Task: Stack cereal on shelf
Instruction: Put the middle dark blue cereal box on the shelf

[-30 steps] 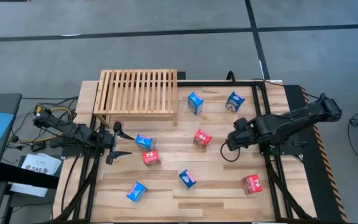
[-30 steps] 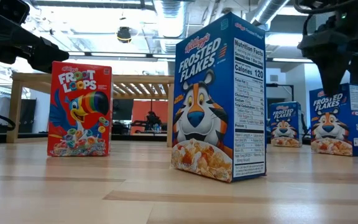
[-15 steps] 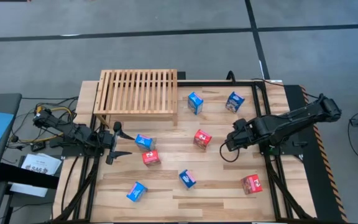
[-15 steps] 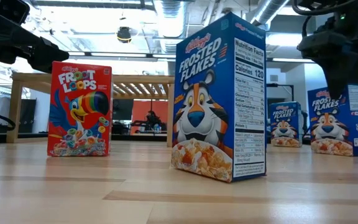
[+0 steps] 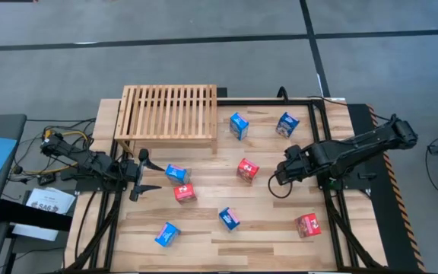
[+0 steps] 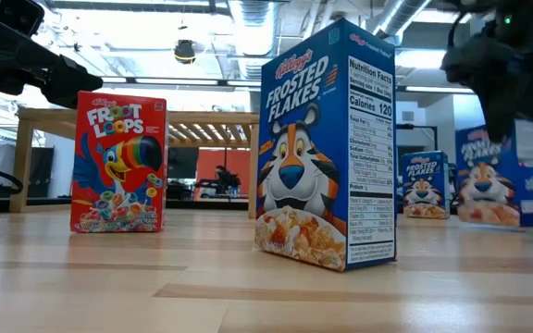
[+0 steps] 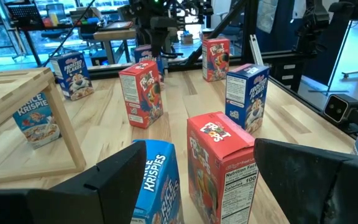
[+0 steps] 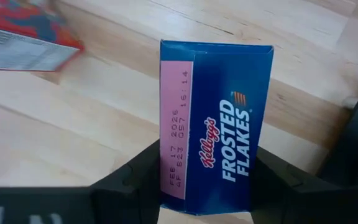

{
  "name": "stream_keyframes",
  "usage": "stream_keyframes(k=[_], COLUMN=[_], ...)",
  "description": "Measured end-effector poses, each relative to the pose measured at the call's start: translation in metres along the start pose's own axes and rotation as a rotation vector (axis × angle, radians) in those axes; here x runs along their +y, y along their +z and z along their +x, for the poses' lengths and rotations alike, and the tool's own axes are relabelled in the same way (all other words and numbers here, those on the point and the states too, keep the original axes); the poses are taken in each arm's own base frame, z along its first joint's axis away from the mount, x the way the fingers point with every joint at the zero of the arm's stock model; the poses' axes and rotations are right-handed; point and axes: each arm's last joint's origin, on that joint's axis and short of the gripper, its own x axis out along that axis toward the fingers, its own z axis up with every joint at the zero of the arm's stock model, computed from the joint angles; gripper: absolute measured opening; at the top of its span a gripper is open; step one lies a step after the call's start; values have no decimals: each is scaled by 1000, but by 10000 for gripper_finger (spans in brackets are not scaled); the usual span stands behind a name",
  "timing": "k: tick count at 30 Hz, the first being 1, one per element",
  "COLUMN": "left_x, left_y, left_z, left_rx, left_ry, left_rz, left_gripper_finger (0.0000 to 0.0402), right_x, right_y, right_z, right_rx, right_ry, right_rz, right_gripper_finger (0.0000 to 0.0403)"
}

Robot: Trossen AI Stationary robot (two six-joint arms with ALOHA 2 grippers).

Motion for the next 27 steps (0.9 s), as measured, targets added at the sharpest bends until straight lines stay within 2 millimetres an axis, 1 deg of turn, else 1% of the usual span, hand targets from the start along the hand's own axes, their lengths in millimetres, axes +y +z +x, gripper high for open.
stream_keyframes(k=[5,11,21,27], left_x=[0,0,0,0], left_y=[0,0,0,0], left_z=[0,0,0,0], left_rx=[0,0,0,0], left_ry=[0,0,0,0], left_rz=[0,0,0,0], left_gripper_finger=[289,289,289,289], right_x=[3,7,7,9], right_y=[6,22,68,102], right_z=[-22,-47,-82,-101], right_rx=[-35,-103,-259,-439], right_ry=[1,39,117,203], right_rz=[-8,-44,-133,-218], right_gripper_finger=[200,200,200,200])
